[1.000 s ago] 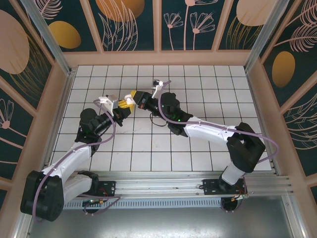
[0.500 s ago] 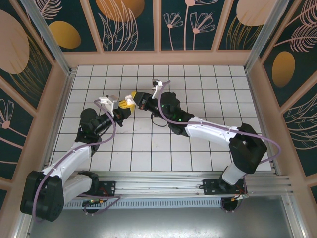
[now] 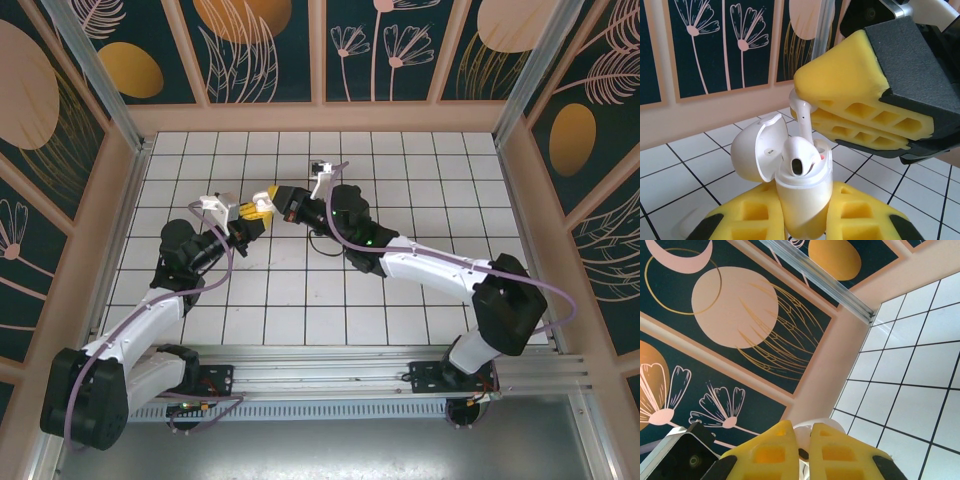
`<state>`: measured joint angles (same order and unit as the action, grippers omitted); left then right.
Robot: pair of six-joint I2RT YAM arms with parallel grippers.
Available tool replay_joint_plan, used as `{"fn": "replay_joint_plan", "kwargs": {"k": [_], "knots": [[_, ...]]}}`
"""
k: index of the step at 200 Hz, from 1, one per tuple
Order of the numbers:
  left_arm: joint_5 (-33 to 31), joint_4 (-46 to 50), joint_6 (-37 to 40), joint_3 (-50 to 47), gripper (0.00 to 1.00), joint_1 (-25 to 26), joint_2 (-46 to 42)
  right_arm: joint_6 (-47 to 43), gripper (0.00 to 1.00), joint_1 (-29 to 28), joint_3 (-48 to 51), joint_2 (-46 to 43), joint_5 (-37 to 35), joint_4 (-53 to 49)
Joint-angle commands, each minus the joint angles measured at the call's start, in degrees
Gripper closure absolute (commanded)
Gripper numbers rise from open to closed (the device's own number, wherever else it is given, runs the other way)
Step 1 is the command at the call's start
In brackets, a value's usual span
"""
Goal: Insert the wireless bluetooth earbuds into the charging case
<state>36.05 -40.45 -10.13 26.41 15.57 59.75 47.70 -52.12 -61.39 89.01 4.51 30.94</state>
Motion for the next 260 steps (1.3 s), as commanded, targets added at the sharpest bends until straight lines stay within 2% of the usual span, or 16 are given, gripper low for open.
{"fn": "replay_joint_plan", "kwargs": {"k": [1,53,114,185,222,260], "knots": [[-2.56,-7.10,0.55,1.24,1.00,-0.47,-1.74,1.00,0.92,-0.31,2.32,-1.80,3.44,-5.72],[-2.09,-7.10,0.59,1.34,1.00,-0.50,-1.47,1.20,0.94,-0.18,3.02,-2.89,4.51,-5.28],[-1.80,-6.60,0.81,1.41,1.00,-0.48,-1.41,2.09,0.95,-0.01,4.00,-2.88,8.37,0.30],[-1.69,-5.92,1.56,1.59,1.00,-0.48,-1.24,-0.06,0.96,0.18,1.76,-2.89,11.48,-0.84],[-1.36,-5.30,2.26,1.64,1.00,-0.46,-1.30,-3.72,0.97,0.42,-1.75,-2.25,13.00,-6.66],[0.15,-3.05,4.29,2.50,1.00,-0.47,-1.53,-8.37,0.97,1.90,-8.52,0.24,16.48,-19.02]]}}
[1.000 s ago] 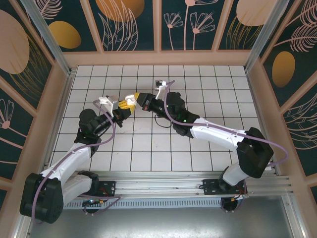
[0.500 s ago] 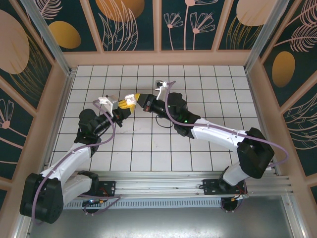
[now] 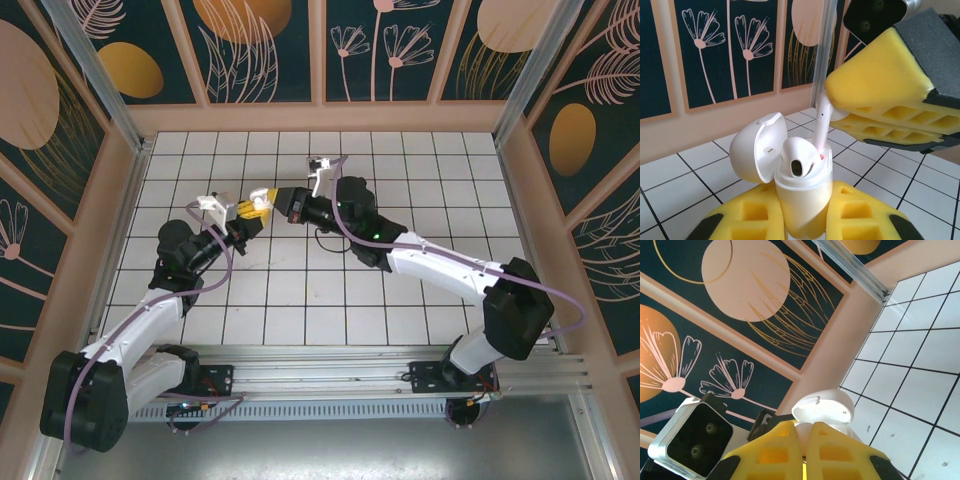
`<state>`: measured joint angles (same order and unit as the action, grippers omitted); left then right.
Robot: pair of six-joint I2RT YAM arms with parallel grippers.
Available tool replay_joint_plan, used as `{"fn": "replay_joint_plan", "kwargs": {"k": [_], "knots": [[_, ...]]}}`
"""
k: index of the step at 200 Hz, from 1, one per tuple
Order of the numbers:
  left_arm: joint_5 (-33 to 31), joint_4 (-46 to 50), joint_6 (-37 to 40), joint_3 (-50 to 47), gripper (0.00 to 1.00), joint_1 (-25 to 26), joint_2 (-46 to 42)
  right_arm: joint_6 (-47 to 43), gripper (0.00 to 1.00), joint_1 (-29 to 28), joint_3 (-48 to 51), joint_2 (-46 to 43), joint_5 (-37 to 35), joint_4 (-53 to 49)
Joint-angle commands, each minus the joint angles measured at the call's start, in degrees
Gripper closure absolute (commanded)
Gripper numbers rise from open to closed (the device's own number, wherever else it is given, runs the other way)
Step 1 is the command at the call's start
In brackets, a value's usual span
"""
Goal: Insert the wireless bluetooth earbuds into the charging case
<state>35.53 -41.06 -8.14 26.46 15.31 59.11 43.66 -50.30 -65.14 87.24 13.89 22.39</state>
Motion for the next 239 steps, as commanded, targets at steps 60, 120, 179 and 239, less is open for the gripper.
{"fn": "replay_joint_plan", "kwargs": {"k": [60,120,179,239], "knots": [[3.67,-2.10,3.75,2.81,1.00,-0.19,-1.19,-11.64,0.93,0.77,-14.52,6.23,10.63,-25.14],[5.62,0.16,4.61,3.21,1.00,-0.19,-1.19,-15.53,0.46,4.32,-16.69,-0.25,6.04,-30.99],[10.67,1.37,4.38,3.56,1.00,-0.27,-0.75,-16.49,0.47,8.96,-18.77,1.07,15.48,-32.07],[16.29,2.73,3.62,5.28,1.00,-0.20,0.92,-15.76,0.63,9.00,-25.71,11.86,30.99,-33.64]]}}
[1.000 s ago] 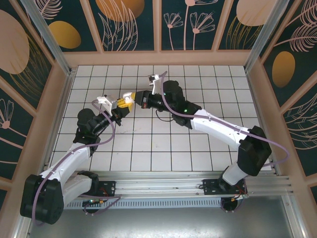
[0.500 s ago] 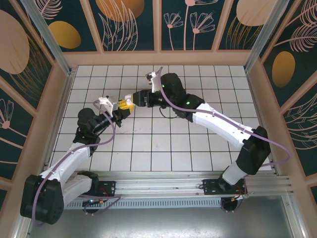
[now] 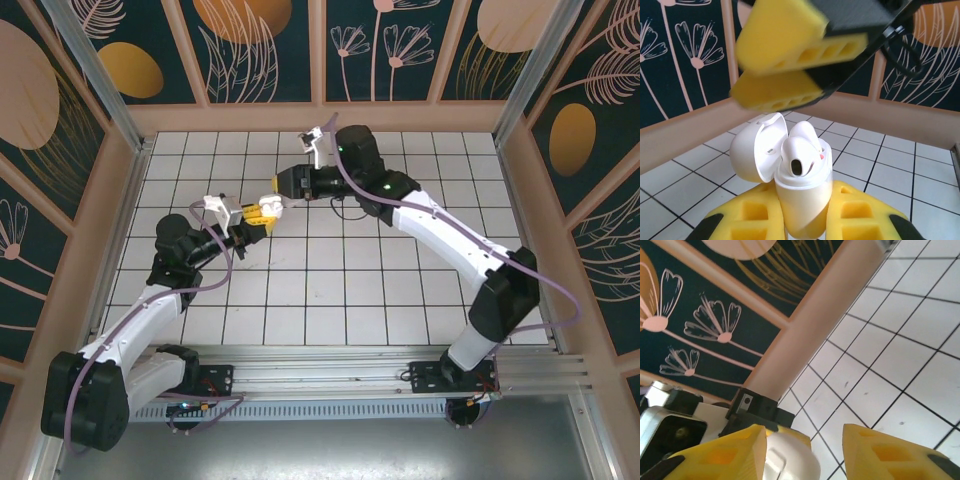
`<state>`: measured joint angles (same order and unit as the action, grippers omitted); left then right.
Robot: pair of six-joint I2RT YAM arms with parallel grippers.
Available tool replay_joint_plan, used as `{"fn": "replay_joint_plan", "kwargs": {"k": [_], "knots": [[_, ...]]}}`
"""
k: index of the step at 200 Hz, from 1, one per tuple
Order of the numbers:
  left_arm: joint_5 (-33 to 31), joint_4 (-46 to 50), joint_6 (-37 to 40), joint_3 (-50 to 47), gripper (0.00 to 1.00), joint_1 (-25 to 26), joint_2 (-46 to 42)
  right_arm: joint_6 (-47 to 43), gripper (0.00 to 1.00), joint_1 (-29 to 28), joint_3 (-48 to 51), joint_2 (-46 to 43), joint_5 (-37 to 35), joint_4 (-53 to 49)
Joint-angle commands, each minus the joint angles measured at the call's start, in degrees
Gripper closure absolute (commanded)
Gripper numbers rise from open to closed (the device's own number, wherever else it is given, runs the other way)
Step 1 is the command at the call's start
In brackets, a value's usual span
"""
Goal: Insert the wireless bluetooth earbuds into the charging case
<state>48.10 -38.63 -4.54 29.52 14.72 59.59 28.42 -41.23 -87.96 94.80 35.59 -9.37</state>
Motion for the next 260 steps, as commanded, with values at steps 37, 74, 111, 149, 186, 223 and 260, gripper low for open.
{"fn": "replay_joint_plan", "kwargs": {"k": [37,74,111,149,186,223,260], "knots": [[2.32,0.66,-2.38,2.29,1.00,0.39,1.55,-0.90,0.78,-0.61,-1.62,3.07,16.26,0.62],[1.33,-2.08,-7.60,2.06,1.00,0.31,4.09,-6.10,0.81,-1.04,3.37,-5.13,16.42,-1.06],[0.28,-2.25,-10.11,3.03,1.00,0.31,6.47,-8.43,0.80,-0.44,11.46,-13.92,10.83,-2.44],[-4.04,5.06,-11.81,5.00,1.00,0.35,13.29,-8.29,0.59,2.12,19.03,-22.84,-10.91,-2.81],[-12.44,15.24,-14.88,6.76,1.00,1.48,23.26,-8.61,0.31,3.78,32.26,-33.52,-36.70,3.80],[-18.92,22.12,-16.30,9.48,0.96,4.97,33.03,-6.71,0.01,6.87,44.99,-40.34,-53.05,9.17],[-21.07,25.11,-16.80,11.70,0.91,7.69,37.21,-2.51,0.01,14.38,46.69,-37.67,-61.15,1.12]]}}
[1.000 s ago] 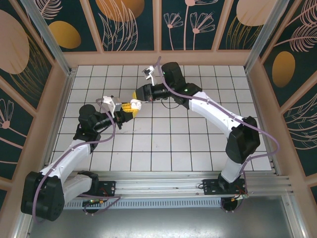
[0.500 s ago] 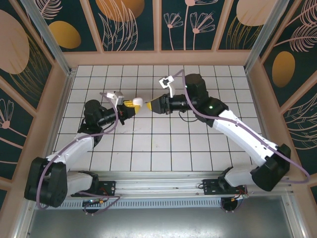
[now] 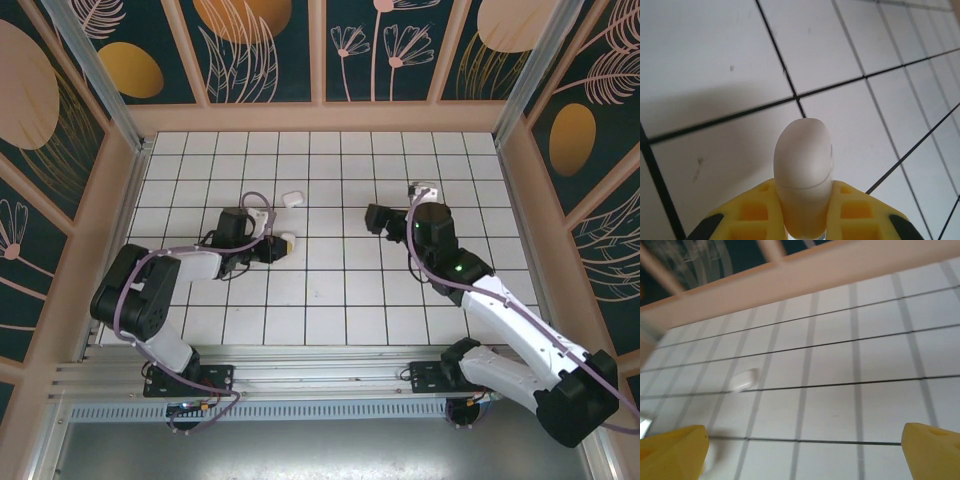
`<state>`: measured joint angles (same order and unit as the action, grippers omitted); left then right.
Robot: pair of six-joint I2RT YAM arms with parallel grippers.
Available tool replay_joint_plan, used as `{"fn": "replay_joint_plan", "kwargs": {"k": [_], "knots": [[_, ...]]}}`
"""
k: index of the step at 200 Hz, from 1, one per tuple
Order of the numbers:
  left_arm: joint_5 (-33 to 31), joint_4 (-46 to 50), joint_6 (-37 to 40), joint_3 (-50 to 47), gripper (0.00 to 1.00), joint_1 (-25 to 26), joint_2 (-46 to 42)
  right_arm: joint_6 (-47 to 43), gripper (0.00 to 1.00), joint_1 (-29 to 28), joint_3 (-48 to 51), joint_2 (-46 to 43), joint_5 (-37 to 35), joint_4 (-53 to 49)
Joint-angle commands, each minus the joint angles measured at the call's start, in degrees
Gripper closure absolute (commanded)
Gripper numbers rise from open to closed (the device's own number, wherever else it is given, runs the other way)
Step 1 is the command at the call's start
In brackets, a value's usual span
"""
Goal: Insert the wireless bluetooth earbuds into the charging case
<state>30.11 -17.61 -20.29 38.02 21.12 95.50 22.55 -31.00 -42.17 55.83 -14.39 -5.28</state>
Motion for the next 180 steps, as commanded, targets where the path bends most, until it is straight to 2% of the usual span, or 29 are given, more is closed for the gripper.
{"fn": "replay_joint_plan", "kwargs": {"k": [1,30,79,98,116,132,161,180], "knots": [[-3.19,4.30,-1.01,3.29,0.91,1.33,1.33,3.42,0.01,4.48,0.92,1.43,-11.31,-3.02],[-9.16,8.05,0.20,3.58,0.72,1.29,-0.85,2.03,0.01,10.17,3.93,3.22,-14.95,-0.16],[-21.04,15.29,4.48,5.90,0.46,1.20,-9.03,-8.37,0.01,16.56,13.40,3.90,-14.94,20.34],[-27.55,19.45,6.89,8.69,0.36,1.11,-11.33,-11.23,0.01,19.72,15.85,5.92,-14.35,25.81],[-35.83,20.26,10.41,9.88,0.21,0.86,-14.16,-14.40,0.01,22.58,18.59,8.56,-13.09,32.52],[-44.35,15.26,12.01,7.77,0.02,-0.64,-17.41,-17.94,0.01,25.25,21.63,11.10,-7.85,41.13],[-48.40,-3.36,12.73,-1.10,0.01,-10.35,-21.73,-19.73,0.01,29.56,25.99,16.31,-0.45,56.87],[-53.94,-16.93,22.44,-7.36,0.01,-11.08,-22.15,-20.00,0.01,31.05,26.63,20.57,3.49,63.78]]}}
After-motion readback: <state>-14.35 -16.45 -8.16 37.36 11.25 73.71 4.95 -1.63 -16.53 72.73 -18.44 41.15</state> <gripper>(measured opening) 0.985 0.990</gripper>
